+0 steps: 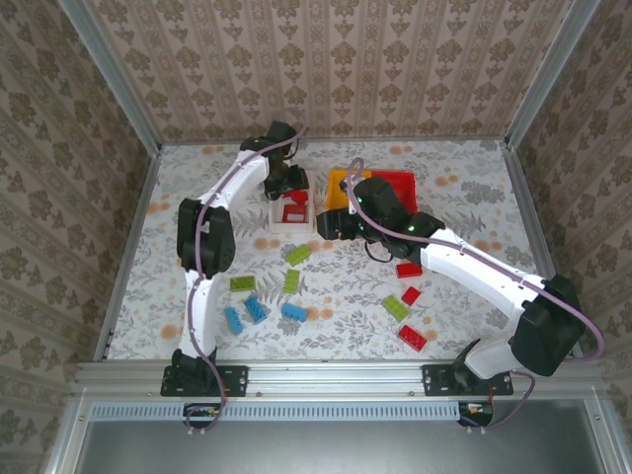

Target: Sort the legos into containers by color

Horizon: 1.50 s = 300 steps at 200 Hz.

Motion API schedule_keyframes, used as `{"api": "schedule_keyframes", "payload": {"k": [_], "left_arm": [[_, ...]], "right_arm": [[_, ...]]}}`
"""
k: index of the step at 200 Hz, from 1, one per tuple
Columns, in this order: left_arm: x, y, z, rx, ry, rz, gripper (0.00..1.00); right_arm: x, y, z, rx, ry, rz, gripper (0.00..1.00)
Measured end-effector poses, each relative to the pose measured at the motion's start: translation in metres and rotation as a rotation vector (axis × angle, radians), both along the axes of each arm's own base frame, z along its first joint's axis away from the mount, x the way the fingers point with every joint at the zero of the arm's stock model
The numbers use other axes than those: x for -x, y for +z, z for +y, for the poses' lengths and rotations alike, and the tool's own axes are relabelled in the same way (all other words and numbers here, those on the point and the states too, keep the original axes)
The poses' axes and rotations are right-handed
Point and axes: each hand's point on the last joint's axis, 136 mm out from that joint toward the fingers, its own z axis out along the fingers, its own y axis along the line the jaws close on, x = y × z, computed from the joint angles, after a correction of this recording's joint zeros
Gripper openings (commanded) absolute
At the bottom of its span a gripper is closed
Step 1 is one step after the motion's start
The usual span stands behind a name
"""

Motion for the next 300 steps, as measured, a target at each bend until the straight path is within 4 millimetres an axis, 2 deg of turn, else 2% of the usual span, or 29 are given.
{"api": "schedule_keyframes", "payload": {"k": [18, 43, 57, 73, 88, 106, 120, 130, 162, 213, 300], "left_arm": [[0.012, 0.021, 0.004, -0.005, 0.003, -0.031, 0.57], [0.043, 0.063, -0.003, 0.023, -0.040, -0.099, 0.60], [0.070, 0.085, -0.013, 0.063, -0.111, -0.146, 0.62], [0.112, 0.101, -0.025, 0.113, -0.226, -0.189, 0.65], [0.159, 0.102, -0.031, 0.151, -0.338, -0.205, 0.66], [0.216, 0.093, -0.034, 0.192, -0.470, -0.208, 0.66], [0.250, 0.084, -0.029, 0.212, -0.529, -0.191, 0.66], [0.263, 0.078, -0.024, 0.222, -0.545, -0.178, 0.66], [0.280, 0.067, -0.017, 0.233, -0.561, -0.154, 0.67], [0.298, 0.074, -0.030, 0.296, -0.630, -0.153, 0.67], [0.303, 0.076, -0.040, 0.325, -0.665, -0.158, 0.67]], "right_arm": [[0.002, 0.001, -0.009, 0.017, -0.017, 0.003, 0.73], [0.017, -0.001, -0.033, 0.080, -0.062, 0.041, 0.71], [0.031, -0.010, -0.049, 0.136, -0.086, 0.100, 0.70], [0.051, -0.031, -0.067, 0.205, -0.107, 0.198, 0.69], [0.073, -0.060, -0.084, 0.278, -0.125, 0.312, 0.69], [0.101, -0.095, -0.102, 0.354, -0.133, 0.445, 0.69], [0.118, -0.117, -0.111, 0.405, -0.134, 0.536, 0.68], [0.128, -0.132, -0.115, 0.446, -0.131, 0.599, 0.68], [0.147, -0.170, -0.127, 0.545, -0.144, 0.730, 0.71], [0.162, -0.195, -0.136, 0.593, -0.149, 0.813, 0.71], [0.156, -0.210, -0.142, 0.633, -0.146, 0.836, 0.69]]}}
